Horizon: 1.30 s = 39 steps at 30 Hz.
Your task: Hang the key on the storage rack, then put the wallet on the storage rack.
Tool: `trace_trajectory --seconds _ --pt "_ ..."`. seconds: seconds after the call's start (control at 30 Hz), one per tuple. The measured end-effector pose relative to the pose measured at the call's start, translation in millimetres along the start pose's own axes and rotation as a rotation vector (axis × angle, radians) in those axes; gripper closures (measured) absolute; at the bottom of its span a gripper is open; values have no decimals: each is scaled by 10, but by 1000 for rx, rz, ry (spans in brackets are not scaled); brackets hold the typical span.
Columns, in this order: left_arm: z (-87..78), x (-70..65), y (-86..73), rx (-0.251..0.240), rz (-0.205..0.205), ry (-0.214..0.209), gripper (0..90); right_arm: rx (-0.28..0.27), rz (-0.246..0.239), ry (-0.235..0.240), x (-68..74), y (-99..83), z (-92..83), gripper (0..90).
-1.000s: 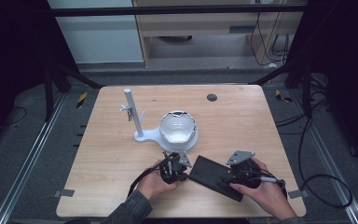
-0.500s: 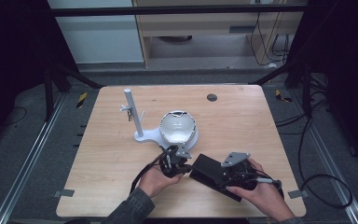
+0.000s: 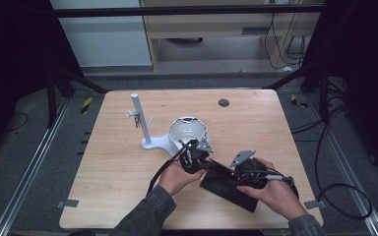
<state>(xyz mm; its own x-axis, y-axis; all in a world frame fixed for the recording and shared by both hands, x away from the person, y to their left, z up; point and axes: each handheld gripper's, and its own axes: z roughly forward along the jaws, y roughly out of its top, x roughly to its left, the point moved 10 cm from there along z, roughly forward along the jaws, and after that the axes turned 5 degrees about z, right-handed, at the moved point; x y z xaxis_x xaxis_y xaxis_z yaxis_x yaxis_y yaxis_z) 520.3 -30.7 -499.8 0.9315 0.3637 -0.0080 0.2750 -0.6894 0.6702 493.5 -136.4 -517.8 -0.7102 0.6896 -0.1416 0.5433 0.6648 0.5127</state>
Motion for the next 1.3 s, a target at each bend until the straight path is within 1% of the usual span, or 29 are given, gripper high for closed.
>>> trace_trajectory --seconds 0.2,0.23,0.27,0.37,0.4,0.5,0.57,0.6,0.63,0.67,0.73,0.8,0.83,0.93,0.97,1.03,1.1,1.2,1.27,1.3 --pt "-10 14 12 -1 2 3 900 30 -5 7 -3 -8 101 429" --pt "-18 19 11 2 1 2 900 44 -1 9 -1 -20 124 438" --pt "-19 22 10 4 0 1 900 49 -6 7 -6 -23 139 450" --pt "-17 30 17 2 -3 1 900 69 1 0 -19 -32 154 491" --pt "-20 30 22 1 -3 2 900 74 4 -3 -20 -33 155 515" --pt "-48 30 23 0 -4 10 884 92 -9 -19 -23 -41 168 633" --pt "-89 33 15 -3 -8 26 834 91 -38 -47 -38 -36 171 748" --pt "-127 47 12 -12 -6 53 797 88 -44 -53 -44 -33 168 773" --pt "-168 67 10 -19 2 80 739 78 -59 -62 -58 -25 157 802" --pt "-210 80 10 -28 5 99 676 70 -65 -67 -65 -22 140 825" --pt "-295 101 14 -47 2 118 542 55 -73 -69 -79 -27 91 837" --pt "-352 121 21 -61 6 131 402 37 -68 -68 -96 -36 35 839" --pt "-376 126 23 -63 15 132 331 22 -68 -69 -112 -40 0 839" --pt "-423 129 51 -98 43 131 197 -18 -56 -80 -172 -57 -122 840" --pt "-440 129 65 -112 48 131 171 -36 -51 -84 -192 -60 -168 840" --pt "-469 123 94 -133 43 131 151 -80 -31 -88 -238 -61 -286 840" --pt "-485 115 108 -133 48 124 148 -122 -20 -92 -279 -54 -391 840" --pt "-509 96 145 -126 69 115 145 -205 -3 -94 -349 -25 -573 840" --pt "-534 81 188 -129 80 111 145 -248 9 -93 -385 -2 -645 840" --pt "-553 64 220 -130 93 104 145 -266 14 -96 -403 6 -675 840"
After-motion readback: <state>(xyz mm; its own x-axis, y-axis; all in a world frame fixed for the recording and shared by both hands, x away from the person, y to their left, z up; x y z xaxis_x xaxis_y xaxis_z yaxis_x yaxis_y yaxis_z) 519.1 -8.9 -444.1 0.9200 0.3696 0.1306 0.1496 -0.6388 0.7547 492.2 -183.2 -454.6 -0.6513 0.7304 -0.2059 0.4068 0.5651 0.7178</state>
